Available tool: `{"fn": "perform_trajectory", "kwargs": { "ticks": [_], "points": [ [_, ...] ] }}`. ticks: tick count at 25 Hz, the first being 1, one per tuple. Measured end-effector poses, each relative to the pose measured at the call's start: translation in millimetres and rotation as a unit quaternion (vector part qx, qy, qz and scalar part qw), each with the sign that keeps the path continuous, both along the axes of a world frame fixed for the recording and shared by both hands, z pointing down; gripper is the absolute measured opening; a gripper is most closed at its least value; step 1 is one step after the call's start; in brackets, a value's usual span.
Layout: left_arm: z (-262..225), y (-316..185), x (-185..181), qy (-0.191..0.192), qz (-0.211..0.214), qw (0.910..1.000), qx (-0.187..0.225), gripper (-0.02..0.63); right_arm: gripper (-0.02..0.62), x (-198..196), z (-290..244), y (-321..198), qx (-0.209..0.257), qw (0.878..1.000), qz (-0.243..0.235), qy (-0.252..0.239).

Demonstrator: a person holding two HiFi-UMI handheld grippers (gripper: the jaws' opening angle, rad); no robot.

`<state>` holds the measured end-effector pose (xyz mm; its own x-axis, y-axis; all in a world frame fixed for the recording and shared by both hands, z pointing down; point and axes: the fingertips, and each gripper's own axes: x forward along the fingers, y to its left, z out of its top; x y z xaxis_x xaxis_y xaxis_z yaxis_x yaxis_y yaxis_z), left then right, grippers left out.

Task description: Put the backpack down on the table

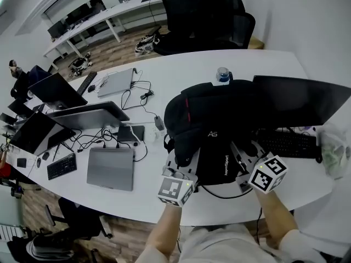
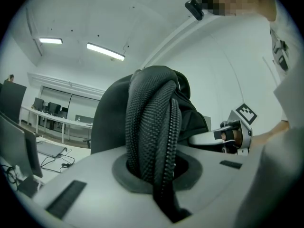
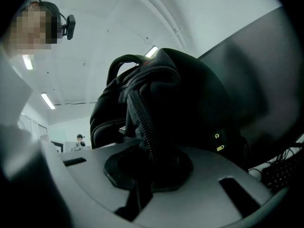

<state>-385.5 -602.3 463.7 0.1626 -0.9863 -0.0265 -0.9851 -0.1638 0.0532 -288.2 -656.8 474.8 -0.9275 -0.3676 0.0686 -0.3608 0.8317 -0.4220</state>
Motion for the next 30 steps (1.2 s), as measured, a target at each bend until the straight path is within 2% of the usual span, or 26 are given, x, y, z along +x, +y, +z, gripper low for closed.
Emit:
{"fn": "perform_trajectory", "kwargs": {
  "ticks": [6, 12, 17, 21, 25, 30],
  "points": [
    [17.1, -7.5, -16.1, 0.002, -0.009, 0.9999, -0.005, 0.028, 0.026, -15.8, 11.8, -5.5, 0.024, 1.0, 0.007, 0.008],
    [39.0, -12.6, -18.8, -0.015, -0.02, 0.9997, -0.008, 0.031, 0.031, -15.3, 27.8, -6.2, 0.069, 0.997, 0.042, 0.019],
    [50.5, -8.0, -24.2, -0.02, -0.023, 0.9995, 0.008, 0.034, 0.058, -17.1, 39.2, -3.9, 0.117, 0.991, 0.067, 0.013],
    [51.4, -3.9, -24.9, -0.005, -0.016, 0.9995, 0.025, 0.035, 0.067, -15.6, 41.9, -1.6, 0.141, 0.986, 0.083, 0.006],
    [52.7, -1.9, -24.9, 0.002, -0.01, 0.9991, 0.041, 0.038, 0.074, -14.9, 43.4, -0.9, 0.151, 0.984, 0.089, 0.001],
    [50.0, 3.7, -23.2, 0.0, -0.01, 0.9995, 0.031, 0.051, 0.08, -12.9, 46.4, 1.9, 0.144, 0.986, 0.08, -0.006]
  ]
}}
